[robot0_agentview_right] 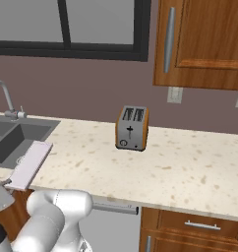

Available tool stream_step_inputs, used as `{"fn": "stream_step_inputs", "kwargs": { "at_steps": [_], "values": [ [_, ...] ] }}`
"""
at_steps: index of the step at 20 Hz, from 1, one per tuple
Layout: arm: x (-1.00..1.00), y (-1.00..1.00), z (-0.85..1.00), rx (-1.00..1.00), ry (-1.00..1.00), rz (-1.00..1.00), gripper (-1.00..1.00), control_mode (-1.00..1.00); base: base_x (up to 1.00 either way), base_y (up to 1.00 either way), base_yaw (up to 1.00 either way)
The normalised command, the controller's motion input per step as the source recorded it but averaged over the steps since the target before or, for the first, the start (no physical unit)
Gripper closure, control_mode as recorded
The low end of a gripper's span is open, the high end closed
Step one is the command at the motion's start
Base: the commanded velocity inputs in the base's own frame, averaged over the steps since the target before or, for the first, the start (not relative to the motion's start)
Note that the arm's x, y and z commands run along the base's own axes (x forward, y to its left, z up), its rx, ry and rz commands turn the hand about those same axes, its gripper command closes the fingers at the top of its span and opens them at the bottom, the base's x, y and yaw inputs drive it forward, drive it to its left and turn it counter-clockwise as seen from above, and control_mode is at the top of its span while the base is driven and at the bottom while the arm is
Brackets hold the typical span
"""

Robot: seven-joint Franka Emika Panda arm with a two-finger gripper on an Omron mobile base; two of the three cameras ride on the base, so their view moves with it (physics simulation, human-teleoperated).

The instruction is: The ice cube tray has been filled with water. Take the tray and place it in the freezer to make ice. Close the freezer door after placing the tray.

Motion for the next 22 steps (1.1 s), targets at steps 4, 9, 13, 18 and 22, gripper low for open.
{"fn": "stream_step_inputs", "kwargs": {
  "at_steps": [4, 9, 13, 18, 22],
  "values": [
    [-0.05, -0.01, 1.0, -0.03, -0.04, 0.0, 1.0, -1.0, 0.0, 0.0, 0.0],
    [0.0, -0.35, 0.97, 0.0, 0.0, -0.03, 1.0, -1.0, 0.0, 0.0, 0.0],
    [0.0, -0.52, 0.92, -0.01, 0.0, -0.07, 1.0, -1.0, 0.0, 0.0, 0.0],
    [0.0, -0.54, 0.86, -0.02, 0.0, -0.06, 1.0, -1.0, 0.0, 0.0, 0.0],
    [0.0, -0.57, 0.68, -0.03, 0.0, -0.08, 1.0, -1.0, 0.0, 0.0, 0.0]
  ]
}}
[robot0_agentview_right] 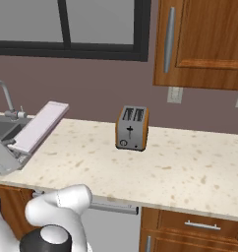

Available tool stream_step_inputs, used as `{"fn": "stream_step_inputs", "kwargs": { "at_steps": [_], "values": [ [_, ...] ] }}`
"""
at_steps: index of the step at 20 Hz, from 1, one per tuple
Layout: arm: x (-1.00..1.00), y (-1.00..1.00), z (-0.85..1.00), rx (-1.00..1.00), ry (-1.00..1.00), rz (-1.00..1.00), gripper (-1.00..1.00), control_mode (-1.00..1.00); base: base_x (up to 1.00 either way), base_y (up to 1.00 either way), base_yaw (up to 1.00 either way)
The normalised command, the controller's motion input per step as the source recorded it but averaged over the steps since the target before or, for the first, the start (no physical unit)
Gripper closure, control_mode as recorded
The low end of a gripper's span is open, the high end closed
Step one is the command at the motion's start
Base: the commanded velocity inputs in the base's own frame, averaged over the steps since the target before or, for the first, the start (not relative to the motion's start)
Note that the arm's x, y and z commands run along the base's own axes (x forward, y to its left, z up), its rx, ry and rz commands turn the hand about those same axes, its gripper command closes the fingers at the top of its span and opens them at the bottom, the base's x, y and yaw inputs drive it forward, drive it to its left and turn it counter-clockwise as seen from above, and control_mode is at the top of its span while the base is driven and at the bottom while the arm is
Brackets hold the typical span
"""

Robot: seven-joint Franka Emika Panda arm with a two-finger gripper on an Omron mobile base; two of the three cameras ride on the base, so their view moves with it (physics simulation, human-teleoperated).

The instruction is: The ice cube tray has been filled with water. Take the tray and place it in the freezer to make ice. Close the freezer door after placing the tray.

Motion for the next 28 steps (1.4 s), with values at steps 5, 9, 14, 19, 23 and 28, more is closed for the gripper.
{"fn": "stream_step_inputs", "kwargs": {
  "at_steps": [5, 9, 14, 19, 23, 28],
  "values": [
    [0.0, -0.6, 0.5, -0.02, 0.0, -0.08, 1.0, -1.0, 0.0, 0.0, 0.0],
    [0.0, -0.53, 0.32, 0.0, 0.0, -0.05, 1.0, -1.0, 0.0, 0.0, 0.0],
    [0.0, -0.55, 0.2, 0.0, 0.0, 0.0, 1.0, -1.0, 0.0, 0.0, 0.0],
    [0.0, -0.5, 0.07, 0.0, 0.0, 0.0, 1.0, -1.0, 0.0, 0.0, 0.0],
    [0.0, -0.24, 0.01, 0.0, 0.02, 0.0, 1.0, -1.0, 0.0, 0.0, 0.0],
    [0.0, -0.06, 0.0, 0.0, 0.04, 0.07, 1.0, -1.0, 0.0, 0.0, 0.0]
  ]
}}
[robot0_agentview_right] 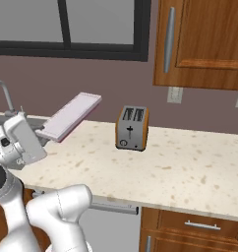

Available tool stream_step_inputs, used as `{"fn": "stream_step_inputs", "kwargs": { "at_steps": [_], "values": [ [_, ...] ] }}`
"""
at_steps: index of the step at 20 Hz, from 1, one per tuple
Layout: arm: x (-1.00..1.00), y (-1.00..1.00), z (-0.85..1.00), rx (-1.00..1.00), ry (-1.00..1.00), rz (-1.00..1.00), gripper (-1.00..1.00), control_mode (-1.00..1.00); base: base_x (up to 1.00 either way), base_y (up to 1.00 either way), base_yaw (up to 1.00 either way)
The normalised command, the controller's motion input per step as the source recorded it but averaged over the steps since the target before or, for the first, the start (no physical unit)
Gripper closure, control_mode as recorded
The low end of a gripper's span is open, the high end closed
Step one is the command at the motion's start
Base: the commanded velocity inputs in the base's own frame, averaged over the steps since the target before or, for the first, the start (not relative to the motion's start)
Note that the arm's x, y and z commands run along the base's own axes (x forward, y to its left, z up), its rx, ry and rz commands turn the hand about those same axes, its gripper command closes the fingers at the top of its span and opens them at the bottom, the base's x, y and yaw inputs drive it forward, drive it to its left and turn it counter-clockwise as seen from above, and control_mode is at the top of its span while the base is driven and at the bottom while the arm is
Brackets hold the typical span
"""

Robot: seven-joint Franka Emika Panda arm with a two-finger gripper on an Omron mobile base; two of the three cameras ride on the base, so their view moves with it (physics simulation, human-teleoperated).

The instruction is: The ice cube tray has been filled with water. Take the tray and place it in the freezer to make ice. Close the freezer door after placing the tray.

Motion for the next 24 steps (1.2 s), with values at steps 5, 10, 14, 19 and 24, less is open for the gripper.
{"fn": "stream_step_inputs", "kwargs": {
  "at_steps": [5, 10, 14, 19, 24],
  "values": [
    [0.0, 0.0, 0.0, 0.0, 0.0, 0.15, 1.0, -1.0, 0.0, 0.0, 0.0],
    [0.0, 0.0, -0.01, 0.0, 0.01, 0.12, 1.0, 1.0, -0.01, 0.0, 0.03],
    [0.0, 0.0, 0.0, 0.0, 0.0, 0.0, 1.0, 1.0, -0.3, 0.0, 0.16],
    [0.0, 0.0, 0.0, 0.0, 0.0, 0.0, 1.0, 1.0, -0.59, 0.0, 0.18],
    [0.0, 0.0, 0.0, 0.0, 0.0, 0.0, 1.0, 1.0, -0.96, 0.07, 0.18]
  ]
}}
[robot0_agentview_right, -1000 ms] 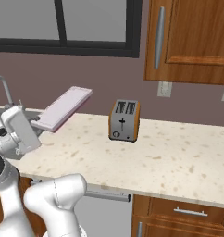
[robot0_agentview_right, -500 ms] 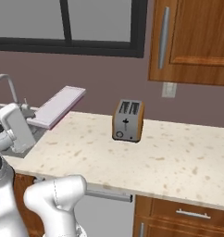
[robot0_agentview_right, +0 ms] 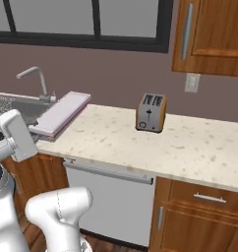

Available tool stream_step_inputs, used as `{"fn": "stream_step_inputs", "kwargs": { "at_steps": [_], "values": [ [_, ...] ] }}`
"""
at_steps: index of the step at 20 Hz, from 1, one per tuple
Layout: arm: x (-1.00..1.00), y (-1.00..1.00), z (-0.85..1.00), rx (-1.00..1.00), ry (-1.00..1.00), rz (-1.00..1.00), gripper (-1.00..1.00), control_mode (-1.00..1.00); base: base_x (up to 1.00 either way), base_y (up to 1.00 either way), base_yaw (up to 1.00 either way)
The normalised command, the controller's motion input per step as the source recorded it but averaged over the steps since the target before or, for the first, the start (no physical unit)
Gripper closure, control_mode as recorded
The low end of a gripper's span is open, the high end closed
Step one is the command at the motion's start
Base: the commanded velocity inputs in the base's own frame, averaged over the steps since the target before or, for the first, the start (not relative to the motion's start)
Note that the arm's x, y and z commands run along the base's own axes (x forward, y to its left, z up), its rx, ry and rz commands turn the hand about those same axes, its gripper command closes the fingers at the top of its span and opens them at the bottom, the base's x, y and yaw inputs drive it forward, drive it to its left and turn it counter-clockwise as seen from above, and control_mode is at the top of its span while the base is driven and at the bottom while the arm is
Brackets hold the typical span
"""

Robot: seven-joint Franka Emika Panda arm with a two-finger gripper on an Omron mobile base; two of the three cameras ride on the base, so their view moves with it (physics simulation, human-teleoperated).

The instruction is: The ice cube tray has been filled with water. Take the tray and place it in the freezer to make ice. Close the freezer door after placing the tray.

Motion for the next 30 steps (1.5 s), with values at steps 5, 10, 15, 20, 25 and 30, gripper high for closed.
{"fn": "stream_step_inputs", "kwargs": {
  "at_steps": [5, 10, 15, 20, 25, 30],
  "values": [
    [0.0, 0.0, 0.0, 0.0, 0.0, 0.0, 1.0, 1.0, -0.85, 0.24, 0.24],
    [0.0, 0.0, 0.0, 0.0, 0.0, 0.0, 1.0, 1.0, -0.4, 0.44, 0.43],
    [0.0, 0.0, 0.0, 0.0, 0.0, 0.0, 1.0, 1.0, -0.11, 0.21, 0.57],
    [0.0, 0.0, 0.0, 0.0, 0.0, 0.0, 1.0, 1.0, -0.12, 0.15, 0.65],
    [0.0, 0.0, 0.0, 0.0, 0.0, 0.0, 1.0, 1.0, -0.4, 0.17, 0.63],
    [0.0, 0.0, 0.0, 0.0, 0.0, 0.0, 1.0, 1.0, -0.34, 0.14, 0.62]
  ]
}}
